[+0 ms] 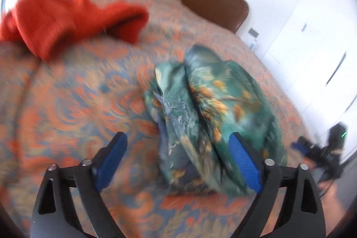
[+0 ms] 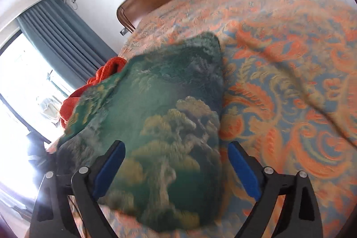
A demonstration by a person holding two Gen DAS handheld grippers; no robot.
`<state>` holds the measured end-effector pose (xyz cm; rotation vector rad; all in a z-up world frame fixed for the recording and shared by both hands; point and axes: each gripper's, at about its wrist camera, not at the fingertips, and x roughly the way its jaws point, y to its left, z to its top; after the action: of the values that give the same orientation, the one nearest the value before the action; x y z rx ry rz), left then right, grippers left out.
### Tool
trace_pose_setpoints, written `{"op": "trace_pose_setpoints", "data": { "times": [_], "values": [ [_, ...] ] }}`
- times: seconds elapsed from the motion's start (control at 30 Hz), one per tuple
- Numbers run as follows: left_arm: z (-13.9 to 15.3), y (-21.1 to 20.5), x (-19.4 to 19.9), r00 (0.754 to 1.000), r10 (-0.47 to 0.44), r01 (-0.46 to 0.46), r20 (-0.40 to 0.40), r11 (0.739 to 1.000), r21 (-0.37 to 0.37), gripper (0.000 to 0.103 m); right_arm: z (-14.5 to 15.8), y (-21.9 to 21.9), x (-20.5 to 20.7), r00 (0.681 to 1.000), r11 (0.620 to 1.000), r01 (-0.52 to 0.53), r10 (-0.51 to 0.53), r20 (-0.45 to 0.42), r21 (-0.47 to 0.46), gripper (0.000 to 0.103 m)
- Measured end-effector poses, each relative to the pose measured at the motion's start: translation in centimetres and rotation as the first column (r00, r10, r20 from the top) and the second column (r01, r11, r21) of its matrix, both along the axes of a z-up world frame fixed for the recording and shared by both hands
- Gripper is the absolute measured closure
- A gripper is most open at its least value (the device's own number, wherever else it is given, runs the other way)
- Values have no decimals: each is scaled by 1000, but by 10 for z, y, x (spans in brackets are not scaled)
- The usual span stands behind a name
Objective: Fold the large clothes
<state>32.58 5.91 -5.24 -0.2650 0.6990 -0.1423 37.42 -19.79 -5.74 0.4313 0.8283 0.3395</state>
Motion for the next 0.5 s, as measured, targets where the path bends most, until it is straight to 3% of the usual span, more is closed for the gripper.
{"op": "trace_pose_setpoints", "data": {
  "times": [0.1, 0.13, 0.23, 0.33, 0.5],
  "values": [
    [19, -22, -58, 989, 8, -40, 148, 975, 220, 1, 29, -5, -47, 994, 986, 33, -15, 112, -165, 6],
    [24, -36, -83, 979, 1, -64, 205, 952, 301, 1, 40, -4, -67, 987, 964, 61, -20, 158, -257, 5],
    [26, -67, -129, 959, -23, -104, 283, 900, 423, 1, 61, -3, -117, 963, 892, 134, -14, 269, -432, 5],
    [30, -74, -154, 959, -25, -106, 284, 893, 437, 0, 74, -6, -172, 943, 878, 180, -26, 331, -444, 4],
    [19, -91, -204, 961, 6, -117, 275, 914, 389, 0, 68, -5, -234, 957, 901, 188, -78, 280, -391, 2]
  ]
}}
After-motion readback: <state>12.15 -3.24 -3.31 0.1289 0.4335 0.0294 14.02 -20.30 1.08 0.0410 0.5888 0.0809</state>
